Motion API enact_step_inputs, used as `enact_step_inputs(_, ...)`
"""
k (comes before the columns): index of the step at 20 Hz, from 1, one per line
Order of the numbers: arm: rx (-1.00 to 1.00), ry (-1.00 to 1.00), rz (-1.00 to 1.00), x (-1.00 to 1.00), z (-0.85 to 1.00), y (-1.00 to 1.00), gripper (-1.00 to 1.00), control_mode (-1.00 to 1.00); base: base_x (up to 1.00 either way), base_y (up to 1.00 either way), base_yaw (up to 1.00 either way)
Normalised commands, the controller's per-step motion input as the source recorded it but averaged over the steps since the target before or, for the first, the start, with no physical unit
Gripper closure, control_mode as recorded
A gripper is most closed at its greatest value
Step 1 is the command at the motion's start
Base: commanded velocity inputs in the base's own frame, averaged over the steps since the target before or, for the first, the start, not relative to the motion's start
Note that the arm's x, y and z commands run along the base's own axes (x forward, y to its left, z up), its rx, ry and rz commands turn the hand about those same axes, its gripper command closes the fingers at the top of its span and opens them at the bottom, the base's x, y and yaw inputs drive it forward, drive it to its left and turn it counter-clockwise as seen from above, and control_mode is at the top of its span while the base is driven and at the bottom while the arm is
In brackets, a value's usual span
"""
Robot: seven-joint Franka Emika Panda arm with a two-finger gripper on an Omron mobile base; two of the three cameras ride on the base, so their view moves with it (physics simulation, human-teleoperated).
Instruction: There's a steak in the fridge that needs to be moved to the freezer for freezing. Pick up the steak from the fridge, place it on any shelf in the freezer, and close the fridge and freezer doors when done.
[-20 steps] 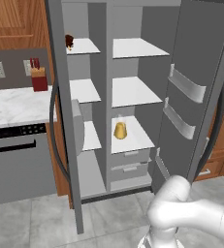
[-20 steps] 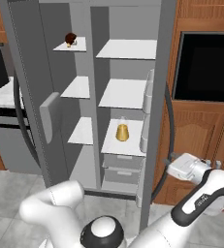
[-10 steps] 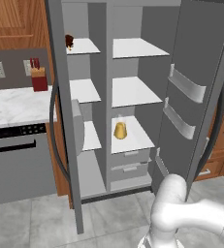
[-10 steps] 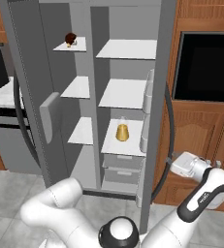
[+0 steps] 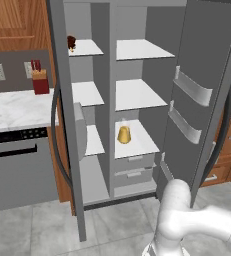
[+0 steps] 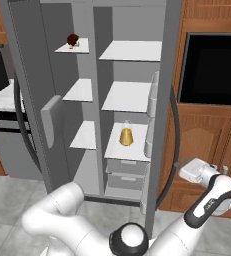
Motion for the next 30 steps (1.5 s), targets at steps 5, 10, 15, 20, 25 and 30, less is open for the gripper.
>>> enact_step_inputs(5, 0.0, 0.0, -0.05, 0.06, -0.13, -0.01, -1.0, -1.0, 0.0, 0.0, 0.0)
enact_step_inputs(10, 0.0, 0.0, 0.0, 0.18, -0.03, 0.22, -1.0, -1.0, 0.0, 0.0, 0.0)
enact_step_inputs(15, 0.0, 0.0, 0.0, 0.77, -0.08, 0.68, -1.0, -1.0, 0.0, 0.0, 0.0)
enact_step_inputs(20, 0.0, 0.0, 0.0, 0.34, 0.0, 0.36, -1.0, -1.0, 0.0, 0.0, 0.0)
enact_step_inputs(25, 0.0, -0.02, 0.0, -0.08, -0.05, 0.97, -1.0, -1.0, 0.0, 0.0, 0.0)
enact_step_inputs(30, 0.0, -0.01, 0.0, -0.01, -0.03, 1.0, -1.0, -1.0, 0.0, 0.0, 0.0)
